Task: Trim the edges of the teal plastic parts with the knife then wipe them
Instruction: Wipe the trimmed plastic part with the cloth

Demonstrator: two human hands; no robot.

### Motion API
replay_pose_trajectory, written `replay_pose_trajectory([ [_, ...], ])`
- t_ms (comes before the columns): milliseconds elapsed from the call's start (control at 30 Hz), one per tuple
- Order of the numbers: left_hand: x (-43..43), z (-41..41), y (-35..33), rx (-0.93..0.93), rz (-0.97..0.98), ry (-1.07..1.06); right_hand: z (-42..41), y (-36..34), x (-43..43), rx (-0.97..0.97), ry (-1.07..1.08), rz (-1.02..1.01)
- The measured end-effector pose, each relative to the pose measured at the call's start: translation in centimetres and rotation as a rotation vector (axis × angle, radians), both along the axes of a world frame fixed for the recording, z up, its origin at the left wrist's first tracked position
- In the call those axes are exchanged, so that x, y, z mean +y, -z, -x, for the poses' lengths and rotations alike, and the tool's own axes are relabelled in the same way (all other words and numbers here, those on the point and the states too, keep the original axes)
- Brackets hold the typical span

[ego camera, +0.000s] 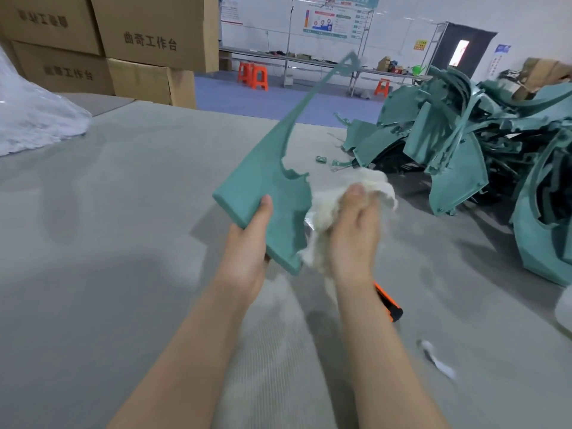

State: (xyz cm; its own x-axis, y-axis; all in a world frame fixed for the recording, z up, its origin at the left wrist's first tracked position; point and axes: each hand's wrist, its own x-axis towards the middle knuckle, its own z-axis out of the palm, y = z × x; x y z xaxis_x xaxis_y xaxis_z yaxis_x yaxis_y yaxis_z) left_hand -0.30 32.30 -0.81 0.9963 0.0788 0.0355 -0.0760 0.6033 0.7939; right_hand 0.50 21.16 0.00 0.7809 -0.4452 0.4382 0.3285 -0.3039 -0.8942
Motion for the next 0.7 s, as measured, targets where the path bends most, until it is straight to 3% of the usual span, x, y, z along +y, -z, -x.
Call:
replay_pose_trajectory([
  [67, -0.2, 0.1, 0.0, -0.012, 0.117, 0.128, 1.3, 0.6, 3.7, -0.063, -0.249, 0.407],
  [133, 0.2, 0.2, -0.3, -0.041, 0.277, 0.269, 1.3, 0.9, 5.2, -0.028, -0.277, 0.617],
  [233, 0.6, 0.4, -0.7, -0.022, 0.243, 0.344, -0.1, 0.6, 4.1, 0.109, -0.170, 0.693],
  [300, 0.5, 0.1, -0.6, 0.025, 0.252, 0.352, -0.3, 0.7, 3.4, 0.206, -0.208, 0.732],
  [467, 2.8, -0.3, -0.8, 0.054, 0.321, 0.337, 3.1, 2.0, 5.4, 0.010, -0.488, 0.788],
  [633, 2.4, -0.8, -0.4, 0.060, 0.173, 0.220, 0.8, 1.3, 3.3, 0.061, -0.199, 0.839],
  [700, 2.4, -0.8, -0.6, 0.056, 0.158, 0.192, 0.9, 1.2, 2.8, -0.034, -0.164, 0.656],
])
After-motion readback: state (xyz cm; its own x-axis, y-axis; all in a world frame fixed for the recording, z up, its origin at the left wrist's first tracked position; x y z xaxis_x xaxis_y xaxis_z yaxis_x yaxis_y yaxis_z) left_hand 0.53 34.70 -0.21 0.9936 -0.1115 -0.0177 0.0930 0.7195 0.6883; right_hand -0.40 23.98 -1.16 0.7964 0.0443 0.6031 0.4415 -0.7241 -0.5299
